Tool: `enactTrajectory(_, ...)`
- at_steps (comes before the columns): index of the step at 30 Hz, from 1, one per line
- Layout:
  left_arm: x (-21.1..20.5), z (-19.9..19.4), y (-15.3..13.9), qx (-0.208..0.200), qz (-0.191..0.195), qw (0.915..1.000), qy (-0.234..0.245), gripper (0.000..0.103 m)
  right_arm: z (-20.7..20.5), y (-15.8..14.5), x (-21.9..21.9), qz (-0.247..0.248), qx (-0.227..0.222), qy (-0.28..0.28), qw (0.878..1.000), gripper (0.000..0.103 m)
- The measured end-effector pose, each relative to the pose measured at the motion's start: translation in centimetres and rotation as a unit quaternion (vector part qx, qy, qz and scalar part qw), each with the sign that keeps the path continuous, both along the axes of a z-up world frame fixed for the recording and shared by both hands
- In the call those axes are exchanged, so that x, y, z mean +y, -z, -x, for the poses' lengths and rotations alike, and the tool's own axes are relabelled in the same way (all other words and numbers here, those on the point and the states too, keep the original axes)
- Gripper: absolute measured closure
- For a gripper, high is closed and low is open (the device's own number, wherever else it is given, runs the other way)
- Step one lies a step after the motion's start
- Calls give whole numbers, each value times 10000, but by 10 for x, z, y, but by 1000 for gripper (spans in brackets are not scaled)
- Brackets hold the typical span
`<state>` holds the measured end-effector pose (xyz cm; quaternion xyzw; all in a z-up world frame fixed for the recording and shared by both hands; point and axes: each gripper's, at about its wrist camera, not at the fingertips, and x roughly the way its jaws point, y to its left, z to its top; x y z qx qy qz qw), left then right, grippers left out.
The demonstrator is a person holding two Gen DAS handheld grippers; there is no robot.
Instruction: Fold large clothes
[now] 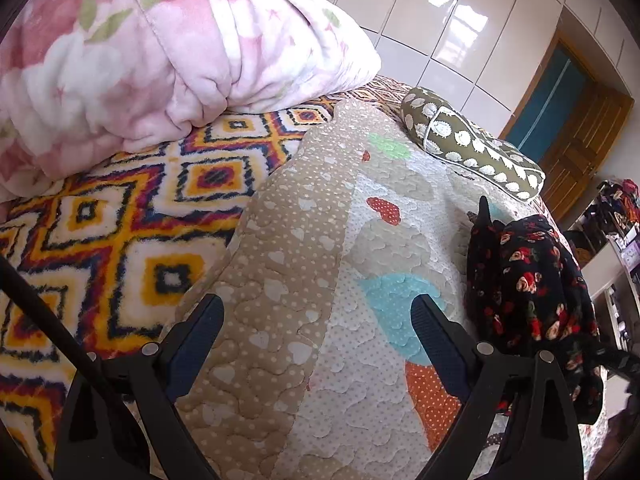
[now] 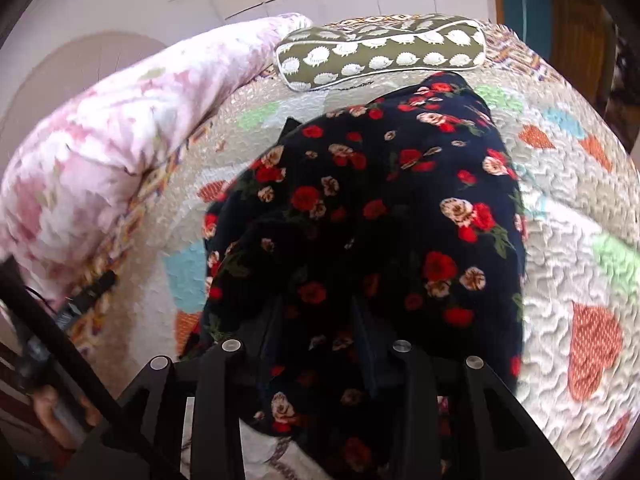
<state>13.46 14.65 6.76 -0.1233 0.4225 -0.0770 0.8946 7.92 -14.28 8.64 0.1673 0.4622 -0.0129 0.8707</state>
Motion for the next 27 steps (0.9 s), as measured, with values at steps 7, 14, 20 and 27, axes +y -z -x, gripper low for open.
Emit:
enactTrajectory(7, -5, -2, 3, 57, 16, 10000, -3, 9, -20, -47, 3, 314, -525, 90, 9981, 62)
enactTrajectory(14, -6, -3, 4, 27, -93, 9999, 26, 9, -92, 19, -2, -5, 420, 273, 9987, 51)
enactTrajectory(20, -6, -5, 5, 94, 26, 9999, 55, 9, -54, -17, -6, -101, -135, 178, 9997, 50)
enactTrajectory(27, -14, -1, 2, 6, -44, 9999, 93, 9, 45, -34, -12, -8, -540, 45, 9985, 49)
